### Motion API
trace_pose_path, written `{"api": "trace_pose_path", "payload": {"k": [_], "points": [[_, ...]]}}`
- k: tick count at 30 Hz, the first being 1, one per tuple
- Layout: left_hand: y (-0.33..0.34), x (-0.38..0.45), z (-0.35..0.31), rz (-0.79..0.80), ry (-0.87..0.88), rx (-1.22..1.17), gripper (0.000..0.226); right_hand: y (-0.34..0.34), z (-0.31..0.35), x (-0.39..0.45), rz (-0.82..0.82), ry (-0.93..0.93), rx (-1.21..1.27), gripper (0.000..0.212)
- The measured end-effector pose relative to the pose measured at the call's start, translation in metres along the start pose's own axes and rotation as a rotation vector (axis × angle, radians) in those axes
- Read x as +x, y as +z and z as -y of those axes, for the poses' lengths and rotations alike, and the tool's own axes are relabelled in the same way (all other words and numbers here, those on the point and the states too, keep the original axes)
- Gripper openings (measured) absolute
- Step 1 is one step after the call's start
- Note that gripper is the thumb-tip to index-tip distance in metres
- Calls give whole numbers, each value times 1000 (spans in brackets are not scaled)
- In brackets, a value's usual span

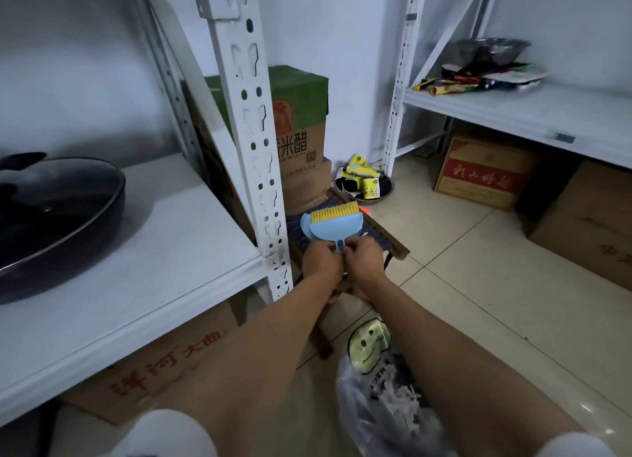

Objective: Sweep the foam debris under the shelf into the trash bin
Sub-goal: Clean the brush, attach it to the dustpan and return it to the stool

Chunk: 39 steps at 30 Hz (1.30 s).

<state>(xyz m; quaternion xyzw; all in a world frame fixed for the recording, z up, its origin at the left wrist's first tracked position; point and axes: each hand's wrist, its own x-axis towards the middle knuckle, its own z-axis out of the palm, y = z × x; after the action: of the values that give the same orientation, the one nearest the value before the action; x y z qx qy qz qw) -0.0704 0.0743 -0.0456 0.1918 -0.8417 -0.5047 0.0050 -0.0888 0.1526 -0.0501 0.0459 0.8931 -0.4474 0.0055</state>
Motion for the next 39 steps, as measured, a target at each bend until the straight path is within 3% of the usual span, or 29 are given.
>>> {"api": "trace_pose_path", "payload": {"k": [8,14,26,31,39], "points": [[15,8,15,-66,50,116,14,7,-20,19,23,24,-119,18],[16,9,18,-105,4,46,11,10,-19,14,-15,13,-167,11],[18,7,25,-112,43,-173,32,9,-21,4,-31,-48,-154,21],[19,2,26,-89,76,-143,27,13,-19,3,-9,-54,-167,34],[18,6,29,-38,121,-13,25,14,-19,2,35,-128,-261,36]]}}
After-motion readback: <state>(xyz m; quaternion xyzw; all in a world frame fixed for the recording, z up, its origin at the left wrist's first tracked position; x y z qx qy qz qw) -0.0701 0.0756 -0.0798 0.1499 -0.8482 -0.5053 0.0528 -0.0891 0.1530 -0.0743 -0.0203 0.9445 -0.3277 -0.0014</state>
